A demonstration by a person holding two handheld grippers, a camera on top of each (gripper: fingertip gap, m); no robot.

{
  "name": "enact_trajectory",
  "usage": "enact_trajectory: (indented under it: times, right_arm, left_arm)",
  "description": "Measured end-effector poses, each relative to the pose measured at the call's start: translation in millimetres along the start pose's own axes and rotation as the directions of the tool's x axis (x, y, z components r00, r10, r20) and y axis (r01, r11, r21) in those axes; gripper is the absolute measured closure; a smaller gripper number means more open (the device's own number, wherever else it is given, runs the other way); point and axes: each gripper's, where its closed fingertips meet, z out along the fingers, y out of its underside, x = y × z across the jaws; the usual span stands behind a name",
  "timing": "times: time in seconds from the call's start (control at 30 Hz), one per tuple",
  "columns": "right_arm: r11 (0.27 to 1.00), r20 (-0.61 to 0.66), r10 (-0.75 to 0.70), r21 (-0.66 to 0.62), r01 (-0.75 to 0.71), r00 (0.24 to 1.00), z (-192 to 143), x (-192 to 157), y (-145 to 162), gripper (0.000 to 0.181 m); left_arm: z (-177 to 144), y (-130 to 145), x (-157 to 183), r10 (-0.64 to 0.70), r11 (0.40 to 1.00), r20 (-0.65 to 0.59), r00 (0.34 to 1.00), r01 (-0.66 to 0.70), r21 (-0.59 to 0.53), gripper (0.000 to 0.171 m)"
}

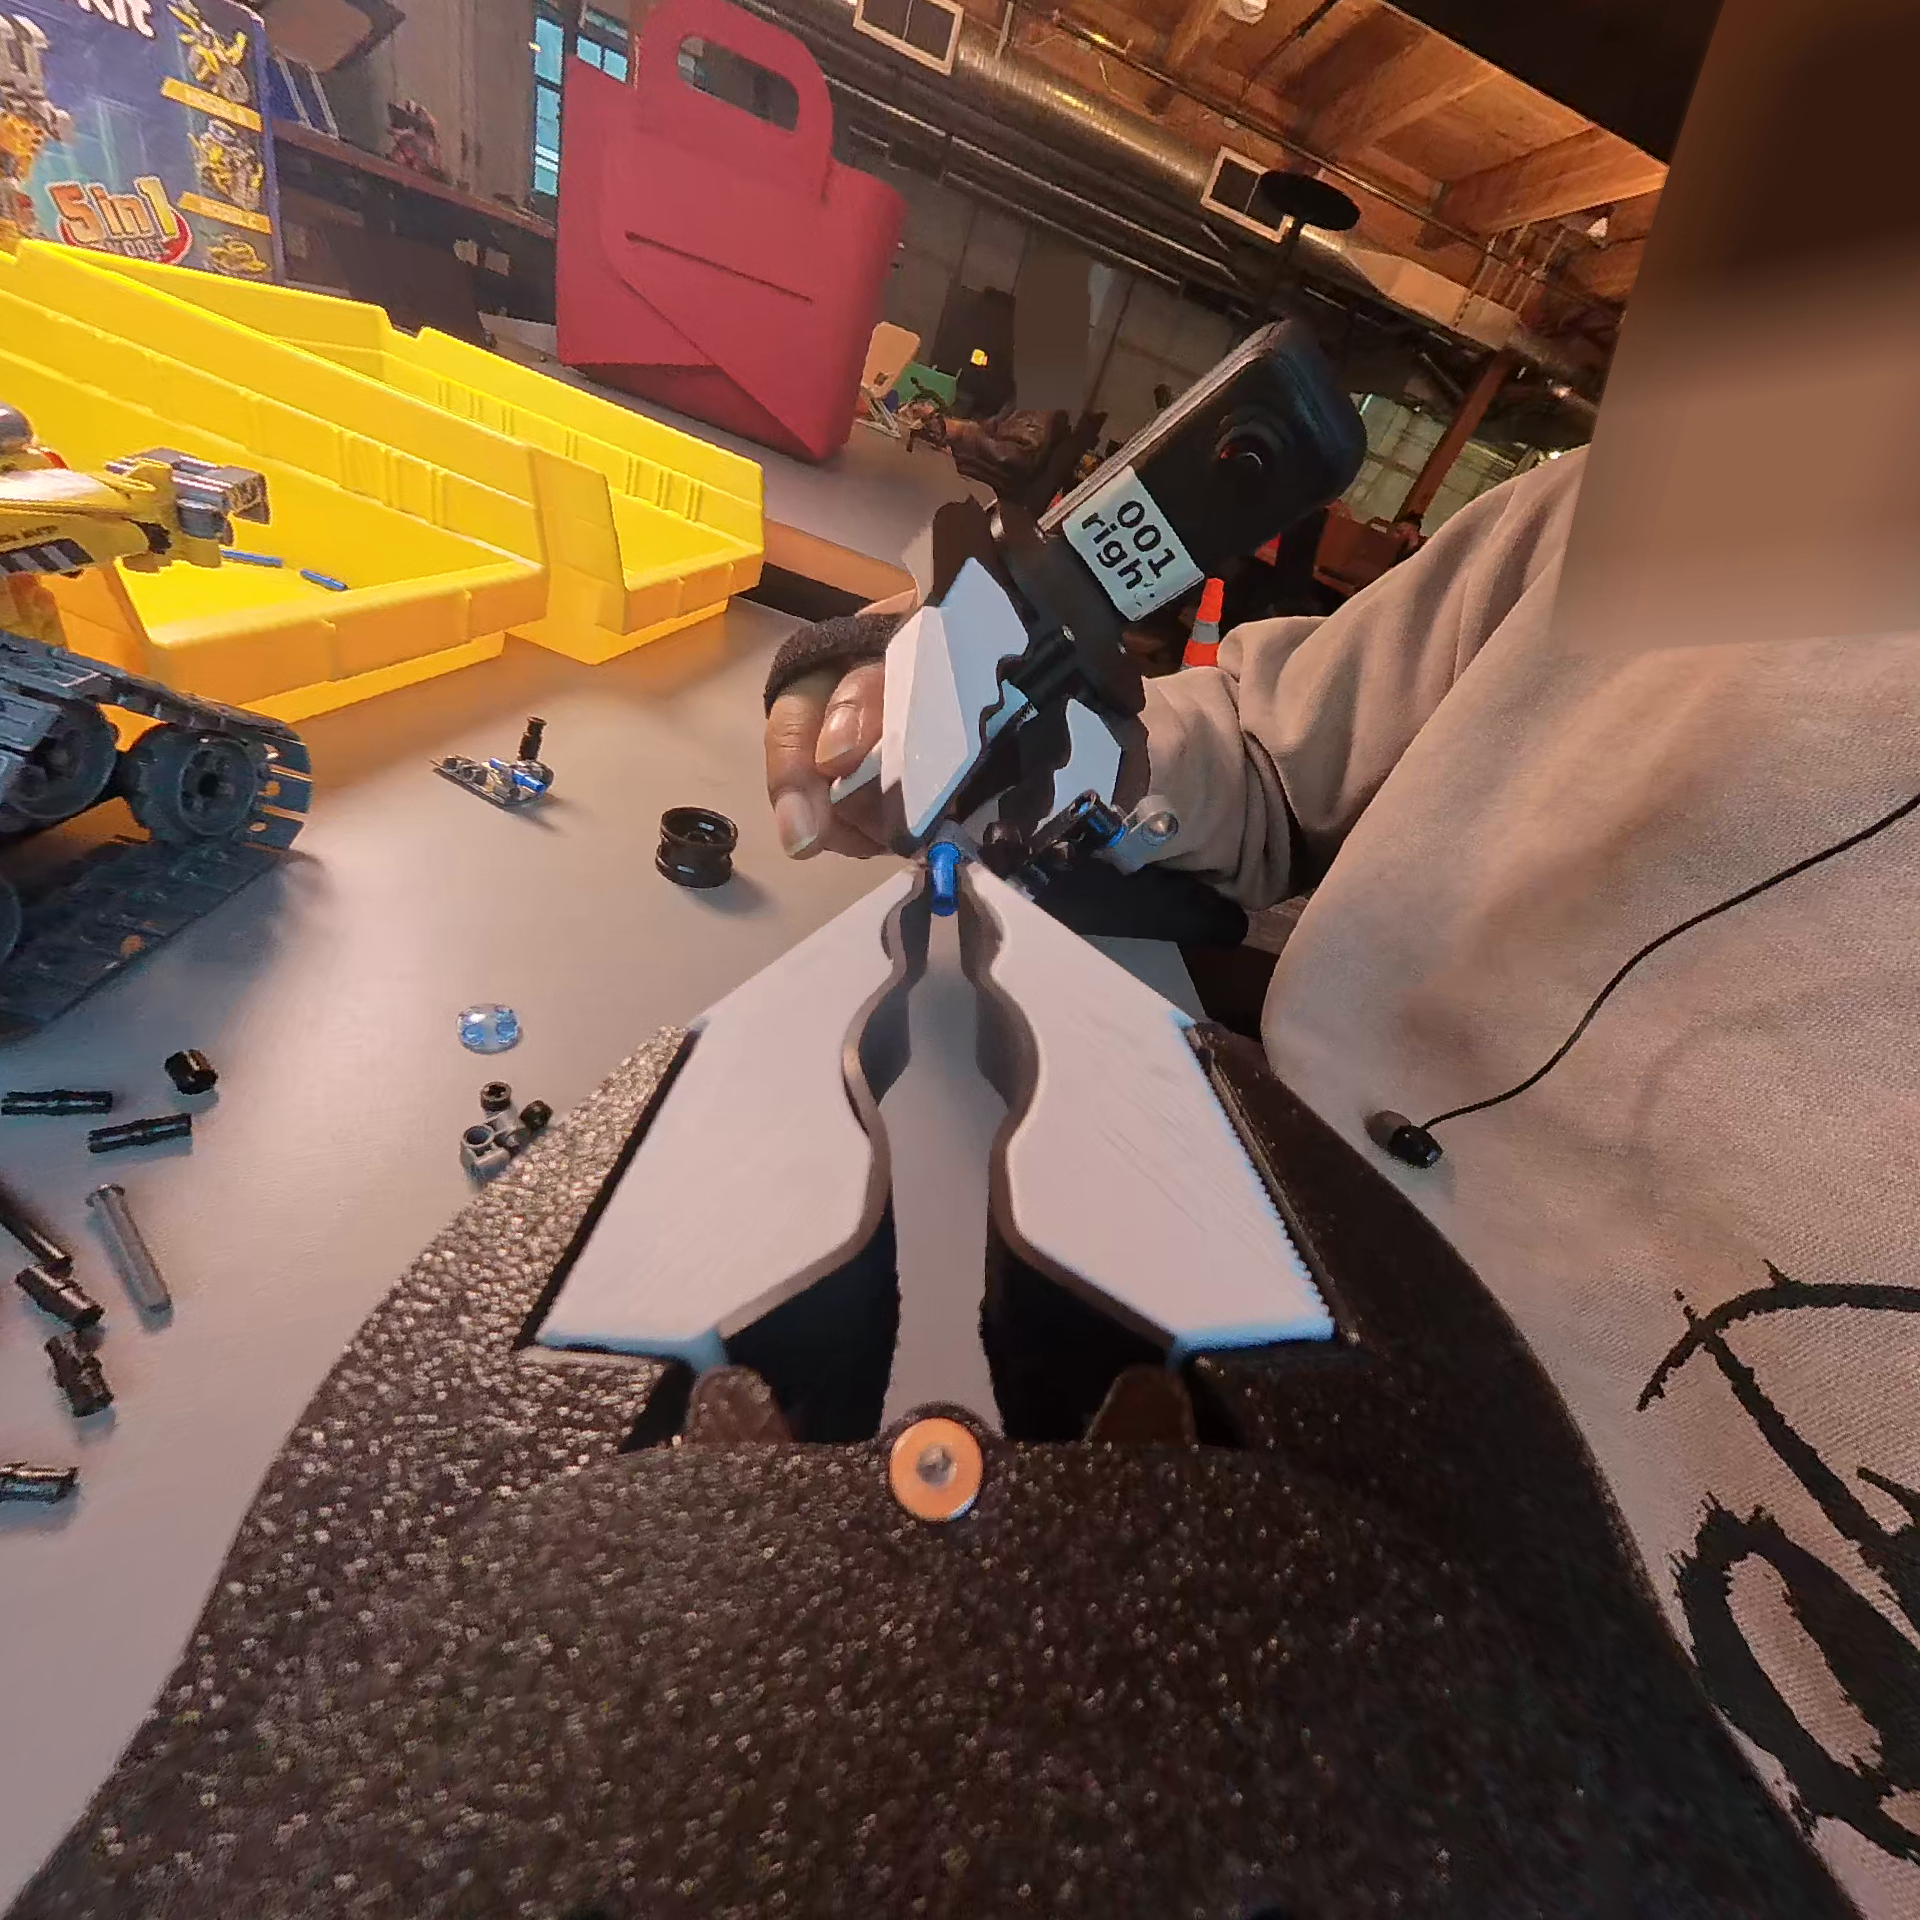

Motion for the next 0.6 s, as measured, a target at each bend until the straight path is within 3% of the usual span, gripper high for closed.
enact_trajectory:
  times: [0.53,0.6]
  right_arm:
    - [0.996,0.019,0.079,0.045,-0.080,0.997,-2.1,9.4,-11.8,0.170]
    - [0.986,-0.051,0.139,0.097,-0.134,0.989,-21.6,32.5,-13.6,0.169]
  left_arm:
    - [-5.2,-15.6,-1.4,-0.005,1.000,0.017,1.000,0.005,0.014,0.168]
    - [-50.5,-43.3,-30.6,-0.086,0.979,0.131,0.988,0.060,0.193,0.169]
